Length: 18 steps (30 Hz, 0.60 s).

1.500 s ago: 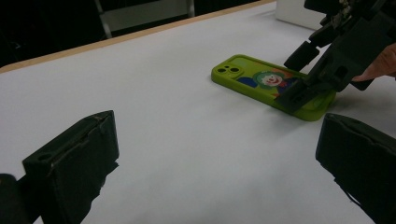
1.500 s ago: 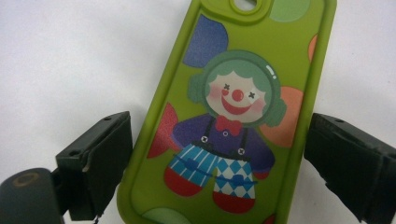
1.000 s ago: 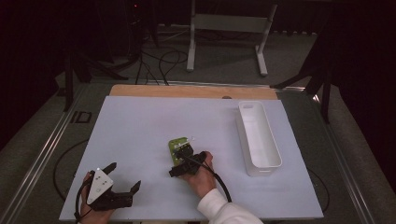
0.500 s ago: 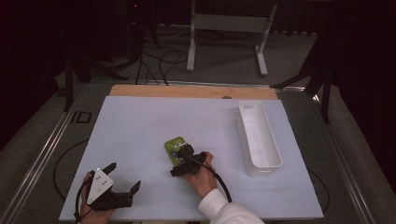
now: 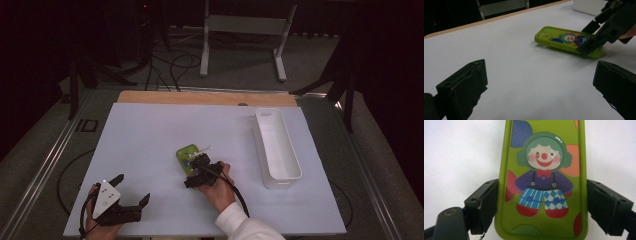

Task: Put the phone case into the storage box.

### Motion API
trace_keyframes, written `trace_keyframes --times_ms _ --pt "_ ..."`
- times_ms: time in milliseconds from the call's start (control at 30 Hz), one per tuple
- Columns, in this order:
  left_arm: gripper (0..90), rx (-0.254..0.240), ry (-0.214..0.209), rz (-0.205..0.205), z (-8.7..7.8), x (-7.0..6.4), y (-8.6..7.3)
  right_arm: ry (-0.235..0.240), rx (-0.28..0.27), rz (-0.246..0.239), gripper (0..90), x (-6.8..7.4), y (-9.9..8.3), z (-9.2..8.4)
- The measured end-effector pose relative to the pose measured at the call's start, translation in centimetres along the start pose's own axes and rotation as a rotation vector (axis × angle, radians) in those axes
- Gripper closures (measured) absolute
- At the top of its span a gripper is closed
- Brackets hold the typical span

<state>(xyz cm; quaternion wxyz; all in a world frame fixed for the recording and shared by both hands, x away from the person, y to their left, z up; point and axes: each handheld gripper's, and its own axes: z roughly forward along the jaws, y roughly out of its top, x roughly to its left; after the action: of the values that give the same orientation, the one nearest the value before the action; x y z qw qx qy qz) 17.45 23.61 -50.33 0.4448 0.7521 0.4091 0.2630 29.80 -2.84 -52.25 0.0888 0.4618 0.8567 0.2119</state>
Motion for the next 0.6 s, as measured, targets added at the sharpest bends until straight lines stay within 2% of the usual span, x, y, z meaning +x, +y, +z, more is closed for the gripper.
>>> trace_keyframes --times_ms 600 --pt "0.2 0.005 0.004 -0.006 0.1 0.0 0.1 0.024 -0.13 0.0 15.8 -1.1 -0.4 -2.2"
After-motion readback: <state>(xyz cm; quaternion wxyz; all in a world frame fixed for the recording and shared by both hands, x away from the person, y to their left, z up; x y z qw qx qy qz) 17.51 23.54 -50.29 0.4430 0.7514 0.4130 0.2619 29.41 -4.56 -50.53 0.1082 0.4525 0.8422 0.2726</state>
